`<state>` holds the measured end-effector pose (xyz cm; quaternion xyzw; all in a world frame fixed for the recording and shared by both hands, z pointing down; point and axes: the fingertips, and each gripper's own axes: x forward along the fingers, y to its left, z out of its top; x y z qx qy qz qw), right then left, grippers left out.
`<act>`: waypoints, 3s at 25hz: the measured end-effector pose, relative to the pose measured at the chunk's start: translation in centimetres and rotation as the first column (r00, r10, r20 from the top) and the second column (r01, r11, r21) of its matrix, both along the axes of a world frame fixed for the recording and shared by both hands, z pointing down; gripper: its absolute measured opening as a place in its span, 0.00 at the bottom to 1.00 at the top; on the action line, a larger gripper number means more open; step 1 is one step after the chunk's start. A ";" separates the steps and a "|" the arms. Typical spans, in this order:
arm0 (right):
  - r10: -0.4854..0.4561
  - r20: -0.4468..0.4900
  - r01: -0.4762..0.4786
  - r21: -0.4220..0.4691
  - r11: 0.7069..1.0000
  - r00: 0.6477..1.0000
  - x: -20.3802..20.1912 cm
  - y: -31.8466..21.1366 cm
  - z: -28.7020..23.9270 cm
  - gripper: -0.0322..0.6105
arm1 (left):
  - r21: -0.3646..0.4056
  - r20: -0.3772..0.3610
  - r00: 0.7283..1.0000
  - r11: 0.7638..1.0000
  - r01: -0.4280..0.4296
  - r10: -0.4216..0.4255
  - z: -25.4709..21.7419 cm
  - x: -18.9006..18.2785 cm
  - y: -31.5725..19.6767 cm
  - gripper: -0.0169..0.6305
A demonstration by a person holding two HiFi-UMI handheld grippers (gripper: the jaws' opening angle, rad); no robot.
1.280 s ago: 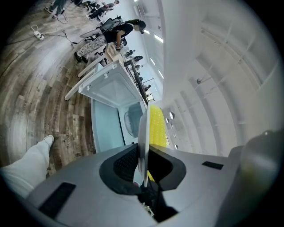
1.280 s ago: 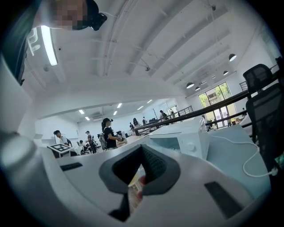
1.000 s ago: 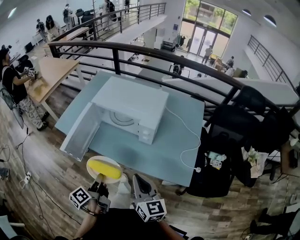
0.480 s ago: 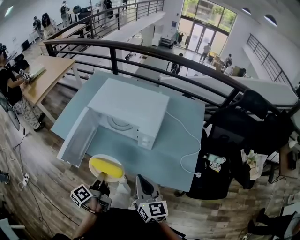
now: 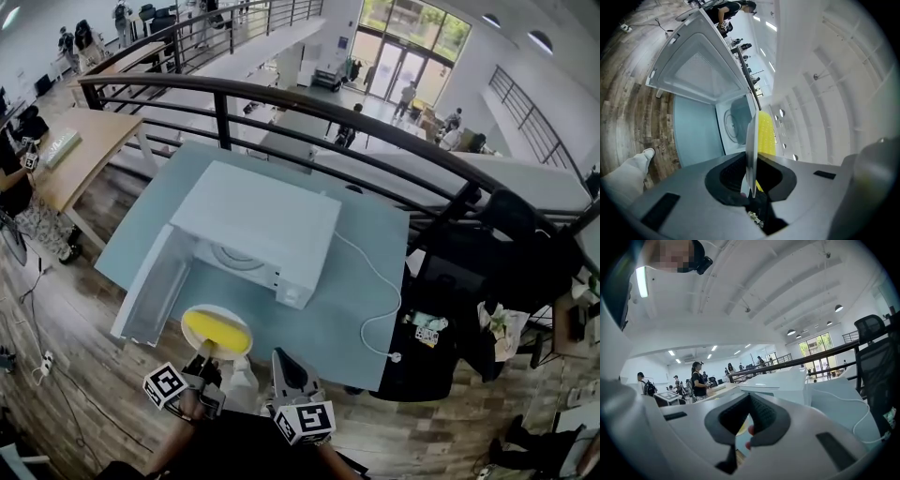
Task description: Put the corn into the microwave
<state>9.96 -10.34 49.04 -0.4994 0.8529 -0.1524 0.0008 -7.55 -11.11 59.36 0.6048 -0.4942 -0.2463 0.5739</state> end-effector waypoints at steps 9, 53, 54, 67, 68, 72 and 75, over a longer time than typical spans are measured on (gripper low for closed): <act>0.029 -0.031 -0.029 -0.010 1.000 0.999 -2.0 -3.4 -0.8 0.06 | -0.003 -0.011 0.999 0.999 -0.047 0.047 0.3 -1.3 -4.9 0.08; 0.120 -0.110 -0.127 -0.066 0.990 0.987 -7.2 -15.2 1.7 0.06 | -0.134 -0.116 0.987 0.983 -0.126 0.111 12.7 -3.0 -20.6 0.08; 0.123 -0.111 -0.130 -0.067 0.989 0.986 -7.3 -15.3 1.8 0.06 | -0.134 -0.121 0.987 0.983 -0.122 0.106 12.9 -2.9 -20.9 0.08; 0.091 -0.132 -0.102 -0.077 0.992 0.987 -9.2 -15.8 2.5 0.06 | -0.143 -0.168 0.985 0.987 -0.071 0.047 14.7 -2.6 -24.0 0.08; 0.086 -0.134 -0.097 -0.078 0.992 0.987 -9.4 -15.8 2.5 0.06 | -0.146 -0.171 0.985 0.987 -0.065 0.040 14.9 -2.6 -24.3 0.08; 0.067 -0.138 -0.079 -0.081 0.994 0.988 -9.9 -15.8 2.7 0.06 | -0.151 -0.168 0.985 0.987 -0.051 0.025 15.3 -2.4 -25.2 0.08; 0.061 -0.140 -0.073 -0.082 0.994 0.988 -10.2 -15.6 2.7 0.06 | -0.160 -0.165 0.986 0.986 -0.048 0.021 15.7 -2.3 -25.3 0.08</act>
